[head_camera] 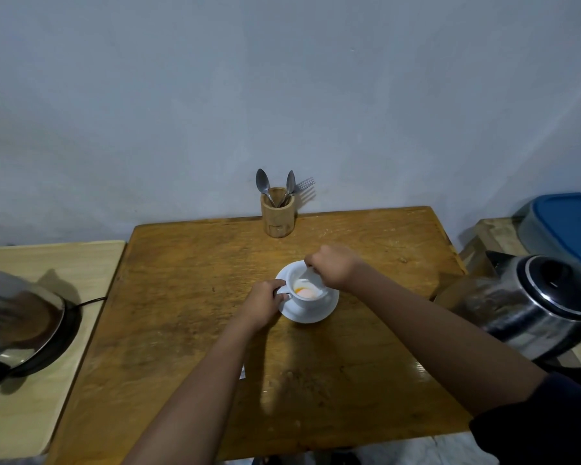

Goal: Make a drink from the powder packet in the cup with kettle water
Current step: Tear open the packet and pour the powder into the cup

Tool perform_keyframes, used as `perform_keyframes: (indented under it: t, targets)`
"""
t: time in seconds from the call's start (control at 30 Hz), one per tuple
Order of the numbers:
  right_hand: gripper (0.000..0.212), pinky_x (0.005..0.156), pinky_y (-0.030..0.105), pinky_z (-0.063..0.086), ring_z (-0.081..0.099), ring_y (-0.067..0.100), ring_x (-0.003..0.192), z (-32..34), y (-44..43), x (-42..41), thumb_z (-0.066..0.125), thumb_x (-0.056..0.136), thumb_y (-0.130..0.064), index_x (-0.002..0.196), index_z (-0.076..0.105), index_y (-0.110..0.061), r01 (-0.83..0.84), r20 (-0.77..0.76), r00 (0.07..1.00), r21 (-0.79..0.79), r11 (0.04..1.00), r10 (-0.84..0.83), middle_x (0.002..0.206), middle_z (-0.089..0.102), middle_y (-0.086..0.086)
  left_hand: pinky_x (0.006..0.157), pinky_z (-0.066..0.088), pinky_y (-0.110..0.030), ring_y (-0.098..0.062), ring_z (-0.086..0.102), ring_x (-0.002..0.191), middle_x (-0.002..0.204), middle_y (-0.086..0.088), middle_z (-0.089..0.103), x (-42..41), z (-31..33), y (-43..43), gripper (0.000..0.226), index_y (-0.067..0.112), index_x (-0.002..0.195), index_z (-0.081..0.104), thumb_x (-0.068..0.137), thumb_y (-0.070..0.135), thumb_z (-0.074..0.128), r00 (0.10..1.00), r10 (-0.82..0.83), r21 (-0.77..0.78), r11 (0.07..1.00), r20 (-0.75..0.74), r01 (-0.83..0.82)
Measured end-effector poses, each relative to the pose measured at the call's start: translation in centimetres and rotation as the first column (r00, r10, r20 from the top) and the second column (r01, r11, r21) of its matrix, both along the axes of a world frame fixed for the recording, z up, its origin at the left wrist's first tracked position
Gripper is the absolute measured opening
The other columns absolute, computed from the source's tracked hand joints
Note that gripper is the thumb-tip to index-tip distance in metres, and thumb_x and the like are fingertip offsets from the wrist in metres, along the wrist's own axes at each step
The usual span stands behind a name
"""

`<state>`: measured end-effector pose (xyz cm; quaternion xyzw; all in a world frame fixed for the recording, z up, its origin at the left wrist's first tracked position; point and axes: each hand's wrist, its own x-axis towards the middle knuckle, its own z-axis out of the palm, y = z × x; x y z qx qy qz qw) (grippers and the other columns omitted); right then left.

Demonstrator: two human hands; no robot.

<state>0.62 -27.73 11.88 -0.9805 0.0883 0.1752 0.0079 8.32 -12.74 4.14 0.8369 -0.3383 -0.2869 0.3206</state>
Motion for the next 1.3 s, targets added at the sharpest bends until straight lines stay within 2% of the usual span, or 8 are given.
perform_keyframes:
  t: [0.17,0.27,0.4,0.5,0.6,0.87,1.1,1.3]
  targets:
    - [0.025,0.059,0.030,0.037,0.054,0.026,0.080,0.3,0.2,-0.1,0.049,0.086,0.002,0.106,0.063,-0.004,0.057,-0.014,0.998,0.069,0.996,-0.056,0.098,0.060,0.014,0.077,0.043,-0.034,-0.025,0.058,0.091,0.104,-0.015,0.068,-0.2,0.1,0.1,0.029,0.007,0.115,0.063,0.088,0.011,0.058,1.000,0.014,-0.018,1.000,-0.013,-0.014]
    - [0.026,0.061,0.030,0.038,0.058,0.027,0.082,0.5,0.4,-0.3,0.050,0.086,0.005,0.106,0.064,-0.002,0.067,0.000,0.998,0.085,0.994,-0.067,0.102,0.062,0.015,0.071,0.036,-0.026,-0.019,0.054,0.083,0.101,-0.014,0.069,-0.3,-0.1,0.2,0.029,0.008,0.116,0.064,0.087,0.011,0.059,0.999,0.029,-0.020,0.999,-0.013,-0.029]
    - [0.029,0.065,0.030,0.039,0.057,0.027,0.082,0.3,0.4,-0.3,0.049,0.086,0.007,0.109,0.064,-0.001,0.080,0.038,0.996,0.129,0.988,-0.086,0.107,0.062,0.017,0.074,0.038,-0.027,-0.022,0.058,0.090,0.109,-0.014,0.069,-0.5,-0.2,0.2,0.033,0.008,0.121,0.061,0.088,0.012,0.058,0.999,0.044,-0.017,0.999,-0.005,-0.044]
    - [0.026,0.065,0.031,0.039,0.051,0.024,0.076,0.3,0.4,-0.2,0.049,0.085,0.008,0.104,0.065,0.000,0.100,0.050,0.993,0.156,0.983,-0.108,0.096,0.060,0.013,0.076,0.038,-0.027,-0.019,0.056,0.091,0.113,-0.015,0.068,-0.5,-0.1,0.1,0.034,0.008,0.122,0.060,0.088,0.013,0.058,0.999,0.050,-0.019,0.999,-0.006,-0.050]
    - [0.023,0.066,0.031,0.039,0.048,0.023,0.076,0.3,0.4,-0.2,0.050,0.084,0.009,0.099,0.066,0.001,0.128,0.056,0.989,0.179,0.975,-0.140,0.086,0.050,0.009,0.084,0.040,-0.027,-0.023,0.057,0.106,0.125,-0.014,0.063,-0.7,-0.1,0.2,0.038,0.006,0.125,0.057,0.088,0.012,0.058,0.997,0.073,-0.035,0.997,-0.004,-0.073]
    - [0.024,0.070,0.032,0.046,0.062,0.029,0.090,-0.7,-0.4,-0.5,0.051,0.082,0.008,0.093,0.069,-0.002,0.222,0.043,0.969,0.295,0.929,-0.245,0.100,0.064,0.015,0.088,0.040,-0.027,-0.025,0.055,0.113,0.129,-0.015,0.060,-1.1,-0.2,0.3,0.039,0.006,0.127,0.054,0.089,0.011,0.057,0.993,0.117,-0.062,0.991,0.007,-0.116]
    - [0.023,0.062,0.027,0.040,0.054,0.022,0.081,-0.9,-0.8,-0.9,0.054,0.080,-0.001,0.097,0.067,-0.008,0.360,0.091,0.911,0.302,0.883,-0.402,0.087,0.055,0.005,0.090,0.040,-0.025,-0.025,0.054,0.117,0.130,-0.014,0.059,-1.1,-0.3,0.3,0.040,0.006,0.126,0.055,0.087,0.011,0.060,0.989,0.147,-0.066,0.987,-0.013,-0.148]
    - [0.015,0.053,0.026,0.036,0.047,0.021,0.066,-1.1,-0.7,-1.5,0.054,0.075,0.001,0.065,0.051,-0.011,0.512,0.009,0.832,0.375,0.773,-0.555,0.070,0.047,0.004,0.097,0.043,-0.032,-0.026,0.054,0.120,0.132,-0.014,0.058,-1.1,-0.4,0.2,0.041,0.004,0.127,0.055,0.087,0.014,0.060,0.983,0.184,-0.035,0.982,-0.016,-0.184]
